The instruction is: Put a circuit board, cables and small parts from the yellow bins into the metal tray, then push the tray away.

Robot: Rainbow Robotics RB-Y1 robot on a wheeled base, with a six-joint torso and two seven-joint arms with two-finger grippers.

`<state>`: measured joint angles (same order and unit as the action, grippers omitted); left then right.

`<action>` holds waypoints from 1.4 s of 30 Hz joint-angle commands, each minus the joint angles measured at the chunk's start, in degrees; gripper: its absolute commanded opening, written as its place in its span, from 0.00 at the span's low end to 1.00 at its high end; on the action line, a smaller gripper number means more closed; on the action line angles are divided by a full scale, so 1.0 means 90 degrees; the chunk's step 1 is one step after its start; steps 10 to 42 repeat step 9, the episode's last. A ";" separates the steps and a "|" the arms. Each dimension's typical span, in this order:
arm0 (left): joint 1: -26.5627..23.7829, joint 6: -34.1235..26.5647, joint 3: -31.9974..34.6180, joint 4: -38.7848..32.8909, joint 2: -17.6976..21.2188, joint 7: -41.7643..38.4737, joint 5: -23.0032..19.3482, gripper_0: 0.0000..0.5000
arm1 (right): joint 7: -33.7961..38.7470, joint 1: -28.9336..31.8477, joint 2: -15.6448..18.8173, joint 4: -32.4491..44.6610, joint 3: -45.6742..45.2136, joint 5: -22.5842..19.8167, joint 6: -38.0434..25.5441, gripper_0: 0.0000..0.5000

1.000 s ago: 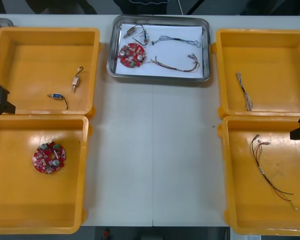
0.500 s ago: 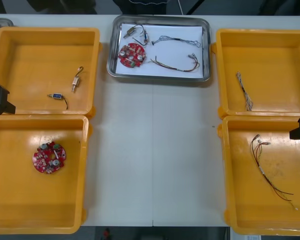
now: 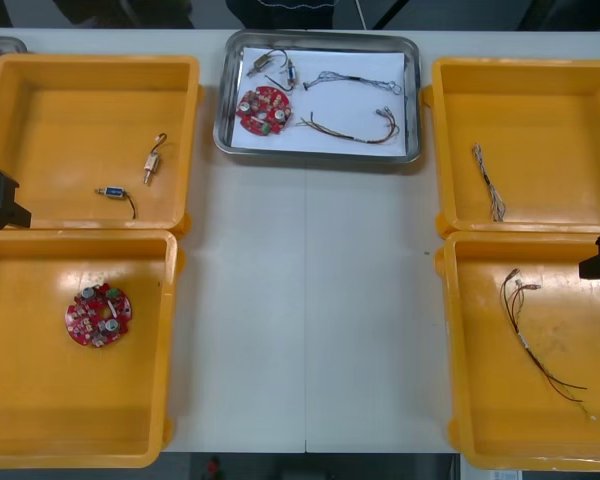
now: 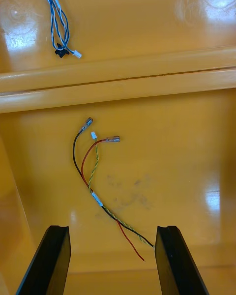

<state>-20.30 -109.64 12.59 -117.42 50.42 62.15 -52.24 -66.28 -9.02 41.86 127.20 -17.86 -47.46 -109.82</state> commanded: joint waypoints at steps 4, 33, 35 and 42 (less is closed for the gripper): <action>0.0116 -0.0040 0.0212 -0.0107 0.0228 0.0566 -0.0045 1.00 | 0.0020 0.0094 0.0232 0.0203 -0.0232 -0.0049 -0.0020 1.00; 0.0116 -0.0040 0.0212 -0.0107 0.0228 0.0566 -0.0045 1.00 | 0.0020 0.0094 0.0232 0.0203 -0.0232 -0.0049 -0.0020 1.00; 0.0116 -0.0040 0.0212 -0.0107 0.0228 0.0566 -0.0045 1.00 | 0.0020 0.0094 0.0232 0.0203 -0.0232 -0.0049 -0.0020 1.00; 0.0116 -0.0040 0.0212 -0.0107 0.0228 0.0566 -0.0045 1.00 | 0.0020 0.0094 0.0232 0.0203 -0.0232 -0.0049 -0.0020 1.00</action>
